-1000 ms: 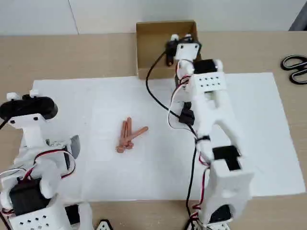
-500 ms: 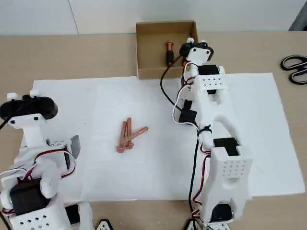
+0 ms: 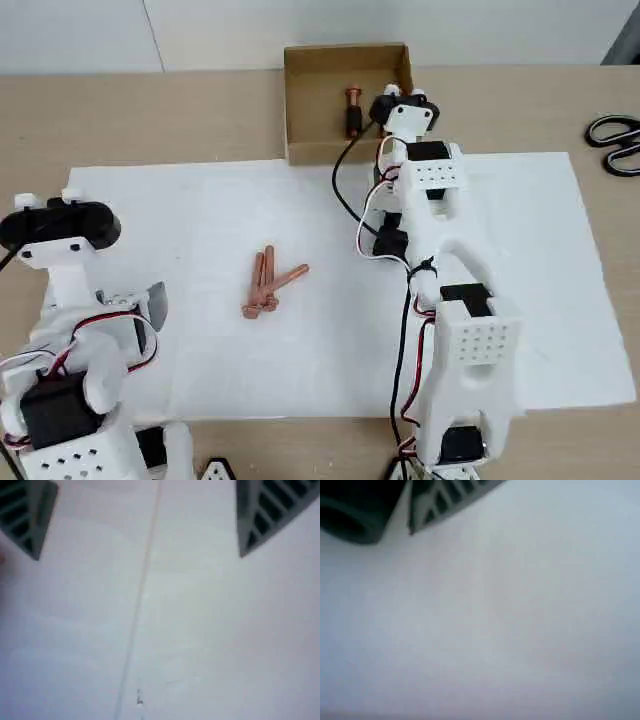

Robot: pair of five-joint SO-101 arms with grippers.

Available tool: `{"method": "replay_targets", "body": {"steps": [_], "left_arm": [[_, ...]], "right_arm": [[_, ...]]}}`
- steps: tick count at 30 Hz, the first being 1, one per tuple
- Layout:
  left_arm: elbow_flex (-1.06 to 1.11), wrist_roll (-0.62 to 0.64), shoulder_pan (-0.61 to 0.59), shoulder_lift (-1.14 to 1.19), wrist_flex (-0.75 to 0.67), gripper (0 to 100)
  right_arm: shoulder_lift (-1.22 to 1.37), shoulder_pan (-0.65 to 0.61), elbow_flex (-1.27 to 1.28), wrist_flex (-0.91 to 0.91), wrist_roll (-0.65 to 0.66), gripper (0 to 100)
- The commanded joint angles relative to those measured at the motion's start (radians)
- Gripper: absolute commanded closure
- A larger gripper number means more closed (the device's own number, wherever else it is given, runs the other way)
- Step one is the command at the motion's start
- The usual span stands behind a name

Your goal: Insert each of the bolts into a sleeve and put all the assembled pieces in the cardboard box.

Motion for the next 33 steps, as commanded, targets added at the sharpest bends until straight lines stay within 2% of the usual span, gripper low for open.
{"method": "replay_targets", "body": {"steps": [1, 6, 13, 18, 28, 33], "left_arm": [[-0.048, 0.008, 0.002, -0.009, 0.005, 76], [-0.048, 0.008, 0.002, -0.009, 0.005, 76], [-0.048, 0.008, 0.002, -0.009, 0.005, 76], [-0.048, 0.008, 0.002, -0.009, 0.005, 76], [-0.048, 0.006, 0.002, -0.009, 0.005, 76], [-0.048, 0.006, 0.002, -0.009, 0.005, 76]], "right_arm": [[0.021, 0.004, 0.005, -0.012, -0.008, 83.7], [0.048, 0.021, 0.005, -0.013, -0.008, 84.2], [0.045, 0.062, 0.005, -0.058, -0.003, 98.1], [0.013, 0.088, -0.029, -0.045, -0.002, 98.0], [-0.340, 0.099, -0.129, 0.278, 0.000, 97.6], [-0.493, 0.111, -0.126, 0.470, 0.064, 97.6]]}}
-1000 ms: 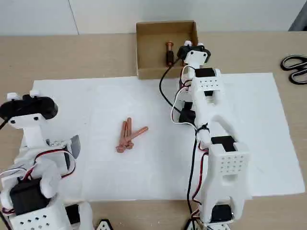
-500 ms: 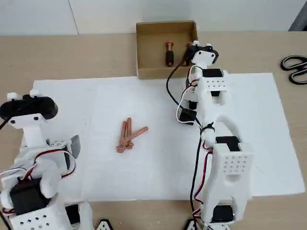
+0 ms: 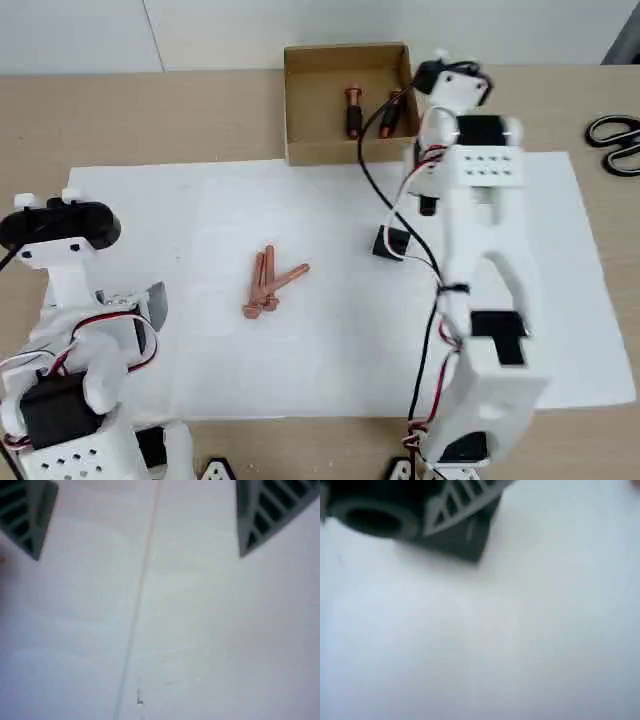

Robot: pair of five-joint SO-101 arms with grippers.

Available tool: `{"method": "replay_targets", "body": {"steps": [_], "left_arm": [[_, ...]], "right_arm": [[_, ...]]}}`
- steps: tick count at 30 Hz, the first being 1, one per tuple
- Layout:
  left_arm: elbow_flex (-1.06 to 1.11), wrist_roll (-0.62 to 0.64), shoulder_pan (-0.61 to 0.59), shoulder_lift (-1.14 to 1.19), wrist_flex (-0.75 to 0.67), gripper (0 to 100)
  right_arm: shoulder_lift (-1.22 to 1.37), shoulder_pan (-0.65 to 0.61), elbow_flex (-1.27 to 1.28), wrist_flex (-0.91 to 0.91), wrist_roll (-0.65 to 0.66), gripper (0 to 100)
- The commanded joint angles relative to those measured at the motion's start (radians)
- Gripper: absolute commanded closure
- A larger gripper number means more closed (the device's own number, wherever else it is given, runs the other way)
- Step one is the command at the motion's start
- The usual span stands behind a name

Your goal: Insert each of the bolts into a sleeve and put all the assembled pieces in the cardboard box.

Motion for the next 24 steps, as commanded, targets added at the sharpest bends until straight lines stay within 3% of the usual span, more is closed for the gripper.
{"method": "replay_targets", "body": {"steps": [1, 8, 17, 24], "left_arm": [[-0.048, 0.006, 0.002, -0.009, 0.005, 76], [-0.048, 0.006, 0.002, -0.009, 0.005, 76], [-0.048, 0.006, 0.002, -0.009, 0.005, 76], [-0.048, 0.005, 0.005, -0.009, 0.005, 76]], "right_arm": [[-0.140, 0.008, -0.066, 0.128, 0.034, 97.6], [-0.143, 0.008, 0.064, 0.176, 0.055, 97.6], [-0.148, 0.015, 0.445, -0.097, 0.144, 93.3], [-0.143, 0.012, 0.522, -0.186, 0.155, 88.4]]}}
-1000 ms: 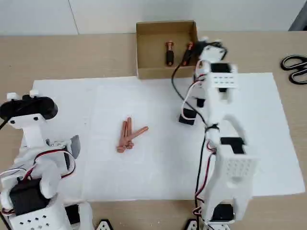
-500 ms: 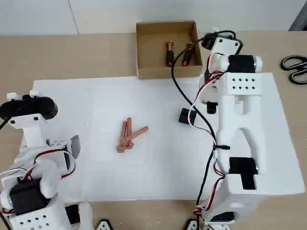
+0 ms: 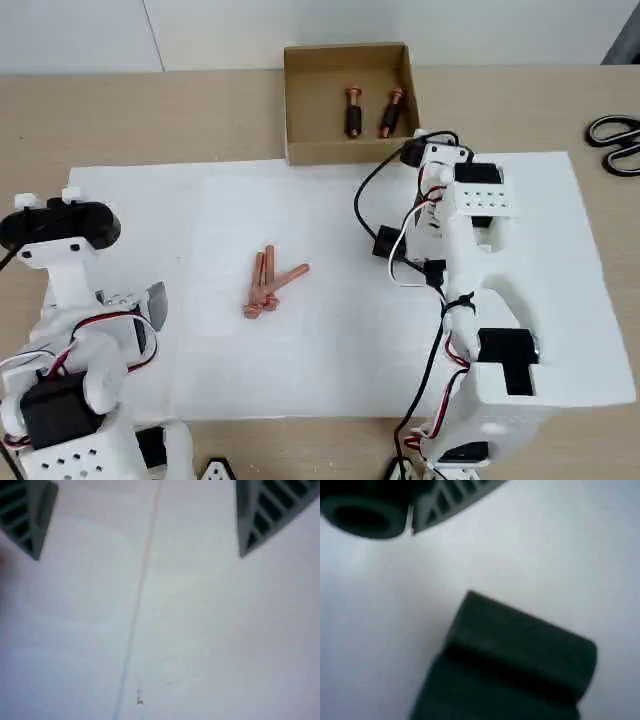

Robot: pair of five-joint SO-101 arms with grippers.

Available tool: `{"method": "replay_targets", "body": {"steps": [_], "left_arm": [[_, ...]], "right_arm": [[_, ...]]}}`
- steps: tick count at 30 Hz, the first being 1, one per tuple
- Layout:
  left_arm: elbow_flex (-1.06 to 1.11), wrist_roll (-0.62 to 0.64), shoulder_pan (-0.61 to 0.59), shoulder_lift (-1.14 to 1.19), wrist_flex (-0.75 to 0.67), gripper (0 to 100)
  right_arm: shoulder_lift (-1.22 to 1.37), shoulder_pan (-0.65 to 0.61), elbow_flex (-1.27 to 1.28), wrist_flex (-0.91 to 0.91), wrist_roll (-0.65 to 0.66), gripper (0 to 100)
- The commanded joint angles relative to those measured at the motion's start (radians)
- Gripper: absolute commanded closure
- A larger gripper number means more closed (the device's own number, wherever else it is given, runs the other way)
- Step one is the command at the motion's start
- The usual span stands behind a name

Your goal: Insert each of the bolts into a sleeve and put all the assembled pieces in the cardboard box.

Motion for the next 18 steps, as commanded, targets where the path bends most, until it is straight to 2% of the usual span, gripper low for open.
{"method": "replay_targets", "body": {"steps": [1, 8, 18], "left_arm": [[-0.048, 0.005, 0.005, -0.009, 0.005, 76], [-0.048, 0.005, 0.005, -0.009, 0.005, 76], [-0.048, 0.005, 0.005, -0.009, 0.005, 76]], "right_arm": [[-0.062, 0.001, 0.017, -0.033, 0.014, 88.3], [-0.062, -0.001, 0.077, -0.051, 0.031, 82.7], [-0.061, -0.002, 0.080, -0.087, 0.034, 82.6]]}}
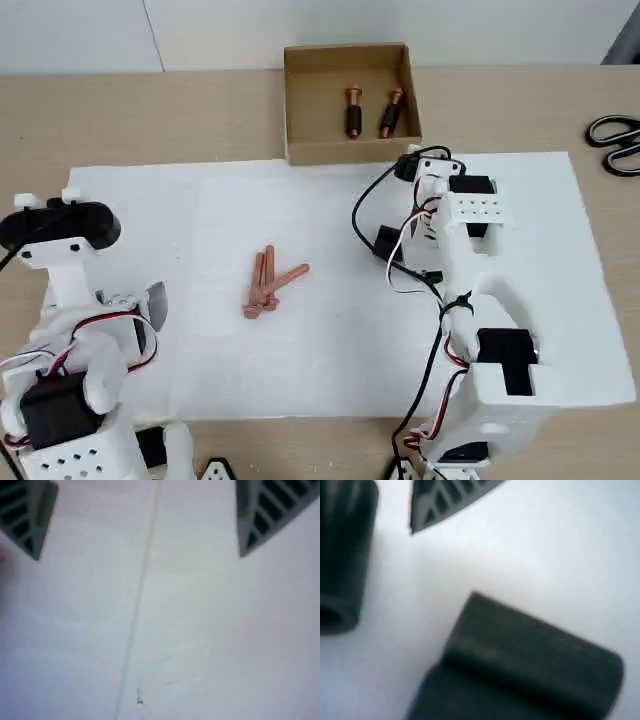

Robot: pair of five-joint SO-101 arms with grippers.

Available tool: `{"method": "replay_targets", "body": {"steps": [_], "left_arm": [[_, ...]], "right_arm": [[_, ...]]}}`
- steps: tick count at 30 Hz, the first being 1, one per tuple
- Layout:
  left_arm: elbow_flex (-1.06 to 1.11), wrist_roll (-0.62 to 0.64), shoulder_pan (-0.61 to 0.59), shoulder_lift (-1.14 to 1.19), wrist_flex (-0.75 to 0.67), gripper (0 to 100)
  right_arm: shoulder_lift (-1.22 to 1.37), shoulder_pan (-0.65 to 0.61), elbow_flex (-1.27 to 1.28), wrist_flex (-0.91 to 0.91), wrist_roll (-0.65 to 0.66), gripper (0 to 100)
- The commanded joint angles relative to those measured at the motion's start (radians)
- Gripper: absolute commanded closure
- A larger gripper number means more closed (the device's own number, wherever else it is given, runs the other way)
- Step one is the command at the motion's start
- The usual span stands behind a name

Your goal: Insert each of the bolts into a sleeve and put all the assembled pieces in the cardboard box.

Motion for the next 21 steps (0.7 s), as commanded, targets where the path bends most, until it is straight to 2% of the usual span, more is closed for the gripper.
{"method": "replay_targets", "body": {"steps": [1, 13, 21], "left_arm": [[-0.048, 0.005, 0.005, -0.009, 0.005, 76], [-0.048, 0.005, 0.005, -0.009, 0.005, 76], [-0.048, 0.005, 0.005, -0.009, 0.005, 76]], "right_arm": [[-0.061, 0.001, -0.002, -0.035, 0.011, 82.6], [0.082, -0.001, -0.006, -0.104, 0.011, 82.8], [0.081, 0.005, -0.008, -0.104, 0.011, 97.4]]}}
